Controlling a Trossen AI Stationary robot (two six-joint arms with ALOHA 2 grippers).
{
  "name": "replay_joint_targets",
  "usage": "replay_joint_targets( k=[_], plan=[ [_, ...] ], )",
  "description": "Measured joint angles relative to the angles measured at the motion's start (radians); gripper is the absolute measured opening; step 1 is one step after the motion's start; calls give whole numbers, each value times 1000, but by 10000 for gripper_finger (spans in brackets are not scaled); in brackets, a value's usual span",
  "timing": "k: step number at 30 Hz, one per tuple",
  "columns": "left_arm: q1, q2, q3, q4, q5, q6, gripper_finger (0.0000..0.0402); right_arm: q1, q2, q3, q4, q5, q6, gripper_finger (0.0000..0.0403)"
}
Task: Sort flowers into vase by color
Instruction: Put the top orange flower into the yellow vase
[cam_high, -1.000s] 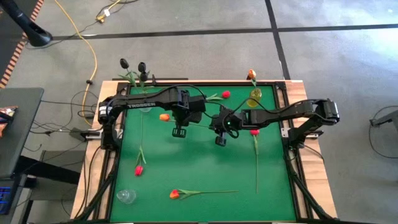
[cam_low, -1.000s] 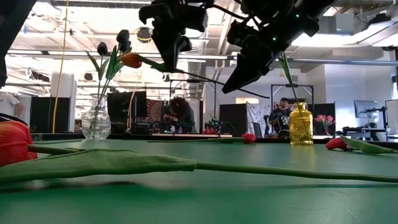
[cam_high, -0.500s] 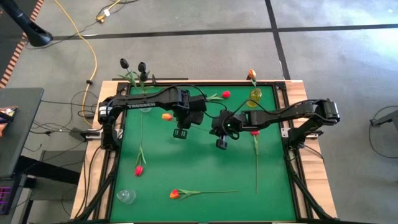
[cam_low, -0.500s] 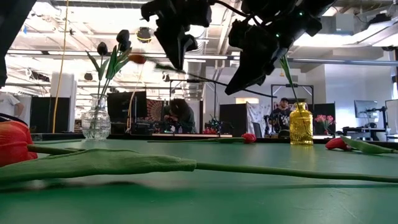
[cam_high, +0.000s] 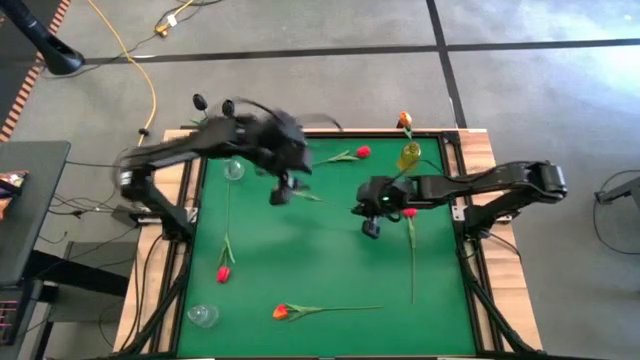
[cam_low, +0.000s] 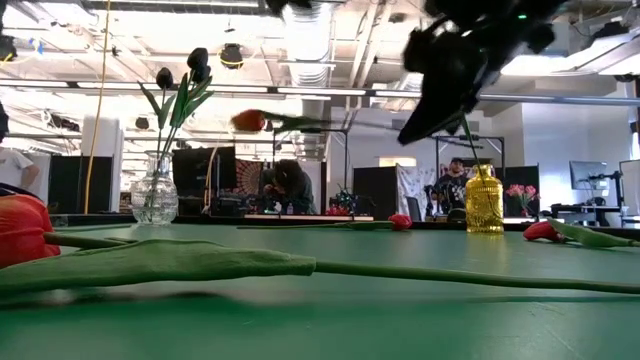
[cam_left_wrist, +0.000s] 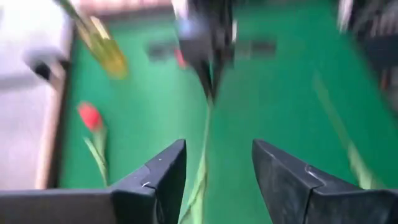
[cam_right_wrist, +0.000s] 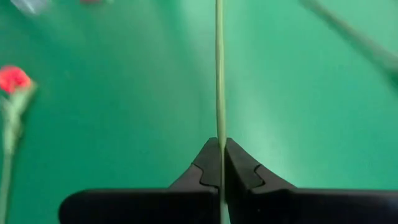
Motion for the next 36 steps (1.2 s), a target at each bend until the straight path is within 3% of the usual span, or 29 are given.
replay_joint_targets(
  k=[7, 13, 16, 19, 23, 27, 30, 36],
  plan=[
    [14, -195, 0, 284, 66, -46, 172, 2, -265, -130, 312, -3, 11, 26],
    [14, -236, 1, 435, 143, -70, 172, 2, -370, -130, 613, -3, -58, 26],
    [14, -223, -4, 459, 164, -62, 172, 2, -374, -130, 763, -36, -67, 26],
    [14, -221, -79, 594, 214, -93, 171, 6, -360, -130, 905, -94, -56, 26],
    [14, -221, -276, 929, 217, -225, 171, 27, -339, -128, 979, -109, -49, 26],
    [2, -200, -489, 1375, 187, -406, 171, 49, -306, -110, 977, -108, -48, 26],
    [-2, -153, -582, 1569, 174, -519, 171, 58, -263, -96, 976, -108, -34, 26],
    [-16, -78, -600, 1662, 254, -630, 171, 58, -170, -73, 972, -106, -7, 26]
  ],
)
